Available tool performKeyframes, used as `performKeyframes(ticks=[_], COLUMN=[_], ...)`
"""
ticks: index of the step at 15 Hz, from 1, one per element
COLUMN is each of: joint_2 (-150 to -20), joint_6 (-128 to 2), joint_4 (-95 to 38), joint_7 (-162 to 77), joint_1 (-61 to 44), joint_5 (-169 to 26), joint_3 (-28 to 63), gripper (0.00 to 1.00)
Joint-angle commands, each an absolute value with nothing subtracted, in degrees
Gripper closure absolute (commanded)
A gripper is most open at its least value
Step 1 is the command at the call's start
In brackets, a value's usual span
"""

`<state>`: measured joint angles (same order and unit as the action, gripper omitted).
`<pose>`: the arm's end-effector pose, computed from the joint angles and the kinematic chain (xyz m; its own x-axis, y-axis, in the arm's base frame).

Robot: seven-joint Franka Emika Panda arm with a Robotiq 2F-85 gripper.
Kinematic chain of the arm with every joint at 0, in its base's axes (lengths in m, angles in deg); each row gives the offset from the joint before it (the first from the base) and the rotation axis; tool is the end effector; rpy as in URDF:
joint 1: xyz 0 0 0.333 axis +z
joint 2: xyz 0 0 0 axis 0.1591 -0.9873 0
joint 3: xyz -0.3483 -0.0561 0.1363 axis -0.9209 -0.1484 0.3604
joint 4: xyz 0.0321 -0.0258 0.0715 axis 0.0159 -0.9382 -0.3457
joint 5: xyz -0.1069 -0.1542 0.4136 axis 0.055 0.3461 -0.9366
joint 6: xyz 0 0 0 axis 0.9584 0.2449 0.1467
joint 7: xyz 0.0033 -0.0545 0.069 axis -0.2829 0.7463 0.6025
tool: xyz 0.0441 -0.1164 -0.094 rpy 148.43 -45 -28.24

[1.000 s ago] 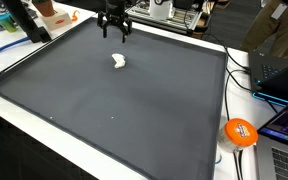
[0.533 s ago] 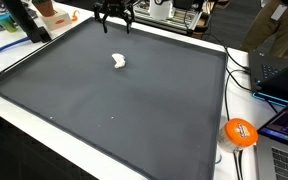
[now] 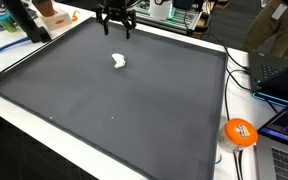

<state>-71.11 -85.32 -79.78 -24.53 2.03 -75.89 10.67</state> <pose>0.5309 -0.0001 0.2472 0.9585 0.2202 0.1811 0.2167 -0.9755 0.0390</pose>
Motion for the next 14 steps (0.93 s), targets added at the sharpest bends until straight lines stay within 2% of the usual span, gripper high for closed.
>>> performKeyframes(ticks=[1,3,4,8,10,14], joint_2=[-69.86,-67.51,-66.39,-63.02,-63.08,-63.29], joint_6=[-80.22,-72.84,-67.4,-50.6,-48.04,-49.74], joint_4=[-76.46,-73.25,-71.47,-67.55,-66.07,-66.1], joint_7=[-40.41,-49.55,-54.04,-53.73,-49.19,-52.71], joint_1=[4.23,5.04,-0.94,-1.29,-1.57,-3.0], joint_5=[-61.95,-53.82,-50.03,-54.38,-61.12,-57.61], joint_3=[5.19,3.81,10.82,19.41,21.28,23.39], gripper=[0.0,0.0,0.0,0.0,0.0,0.0])
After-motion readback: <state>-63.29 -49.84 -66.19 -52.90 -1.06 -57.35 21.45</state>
